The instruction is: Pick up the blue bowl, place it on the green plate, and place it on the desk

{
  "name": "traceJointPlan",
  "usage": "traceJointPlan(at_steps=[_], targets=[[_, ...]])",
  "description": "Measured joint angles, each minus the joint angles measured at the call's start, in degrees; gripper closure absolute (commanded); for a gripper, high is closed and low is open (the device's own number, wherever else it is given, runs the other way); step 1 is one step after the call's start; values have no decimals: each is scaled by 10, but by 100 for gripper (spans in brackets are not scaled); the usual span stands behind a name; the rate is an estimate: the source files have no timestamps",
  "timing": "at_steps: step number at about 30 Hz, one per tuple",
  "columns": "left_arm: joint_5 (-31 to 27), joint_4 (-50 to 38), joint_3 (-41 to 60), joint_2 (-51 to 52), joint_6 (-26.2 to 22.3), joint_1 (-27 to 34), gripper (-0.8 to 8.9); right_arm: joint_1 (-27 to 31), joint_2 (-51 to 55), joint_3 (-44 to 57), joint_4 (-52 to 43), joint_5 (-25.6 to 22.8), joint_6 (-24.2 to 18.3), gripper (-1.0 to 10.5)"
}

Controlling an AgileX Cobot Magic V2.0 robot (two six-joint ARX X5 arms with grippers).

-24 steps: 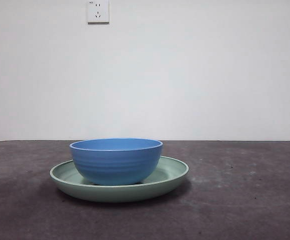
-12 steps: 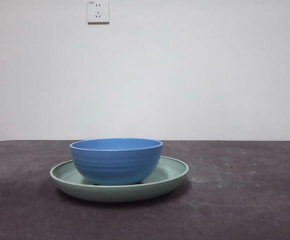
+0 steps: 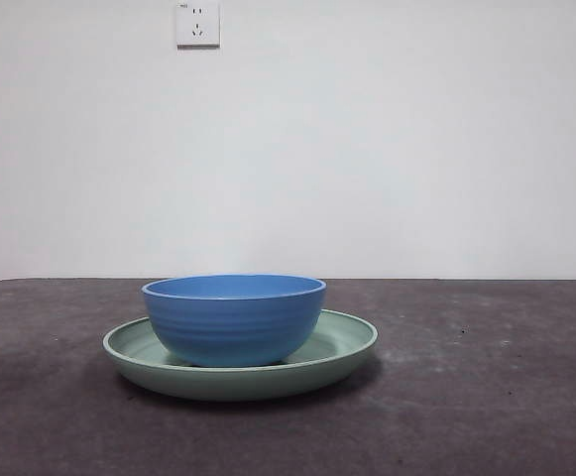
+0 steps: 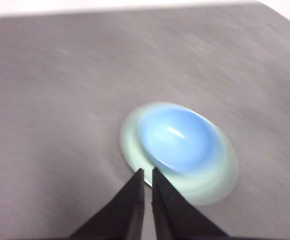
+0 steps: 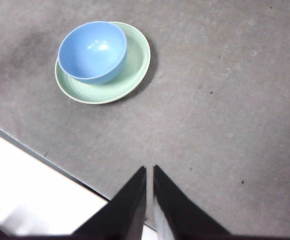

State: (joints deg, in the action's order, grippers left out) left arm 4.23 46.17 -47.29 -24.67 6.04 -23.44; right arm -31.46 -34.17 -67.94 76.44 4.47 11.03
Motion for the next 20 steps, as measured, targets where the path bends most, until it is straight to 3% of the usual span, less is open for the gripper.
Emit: traceJointPlan(at_steps=[7, 10, 14, 20], targets=[[-9, -337, 259, 111, -11, 110, 789, 0, 0, 0, 0, 0, 0, 928], [-10, -442, 361, 141, -11, 157, 789, 0, 0, 0, 0, 0, 0, 928], [-11, -456, 431, 166, -11, 195, 789, 0, 0, 0, 0, 0, 0, 928], [-18, -450, 454, 203, -12, 225, 789, 0, 0, 0, 0, 0, 0, 928]])
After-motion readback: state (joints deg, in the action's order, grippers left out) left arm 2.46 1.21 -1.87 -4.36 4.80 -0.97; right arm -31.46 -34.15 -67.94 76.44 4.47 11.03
